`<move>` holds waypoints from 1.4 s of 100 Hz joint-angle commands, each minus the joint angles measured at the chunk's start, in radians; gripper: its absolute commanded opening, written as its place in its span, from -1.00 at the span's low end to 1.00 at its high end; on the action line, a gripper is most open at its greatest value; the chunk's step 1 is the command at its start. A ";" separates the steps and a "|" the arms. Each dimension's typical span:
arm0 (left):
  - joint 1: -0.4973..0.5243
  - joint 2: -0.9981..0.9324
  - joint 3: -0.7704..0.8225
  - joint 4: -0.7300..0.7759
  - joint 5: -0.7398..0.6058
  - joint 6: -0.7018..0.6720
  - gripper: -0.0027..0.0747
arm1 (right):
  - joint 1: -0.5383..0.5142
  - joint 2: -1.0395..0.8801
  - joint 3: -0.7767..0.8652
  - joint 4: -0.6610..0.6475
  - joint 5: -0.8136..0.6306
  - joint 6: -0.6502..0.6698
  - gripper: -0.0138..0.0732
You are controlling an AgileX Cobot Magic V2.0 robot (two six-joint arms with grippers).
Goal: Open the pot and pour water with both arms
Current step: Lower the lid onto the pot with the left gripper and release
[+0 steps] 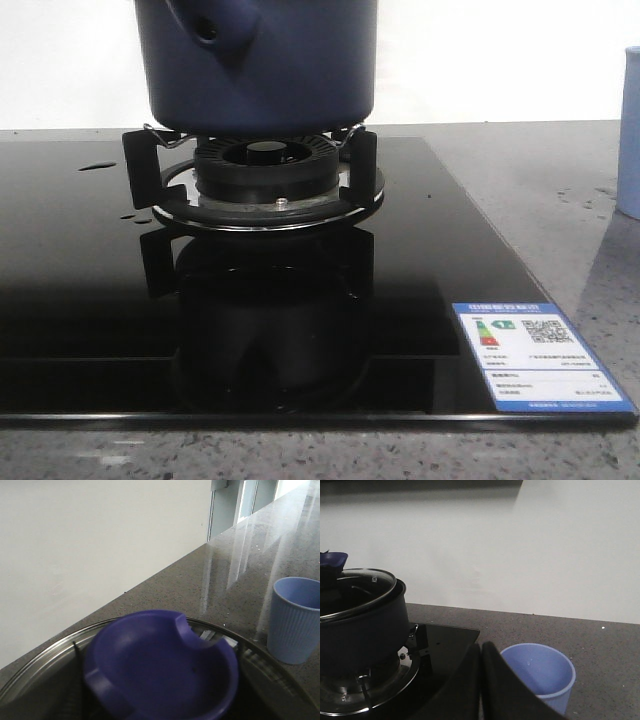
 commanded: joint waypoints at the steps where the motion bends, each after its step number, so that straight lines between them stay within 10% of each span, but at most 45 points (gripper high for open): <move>1: -0.010 -0.035 -0.063 -0.090 0.040 0.006 -0.18 | -0.004 0.006 -0.026 0.011 -0.061 0.000 -0.84; 140: -0.038 0.034 -0.080 -0.043 -0.085 -0.072 -0.18 | -0.004 0.006 -0.026 0.030 -0.061 0.000 -0.84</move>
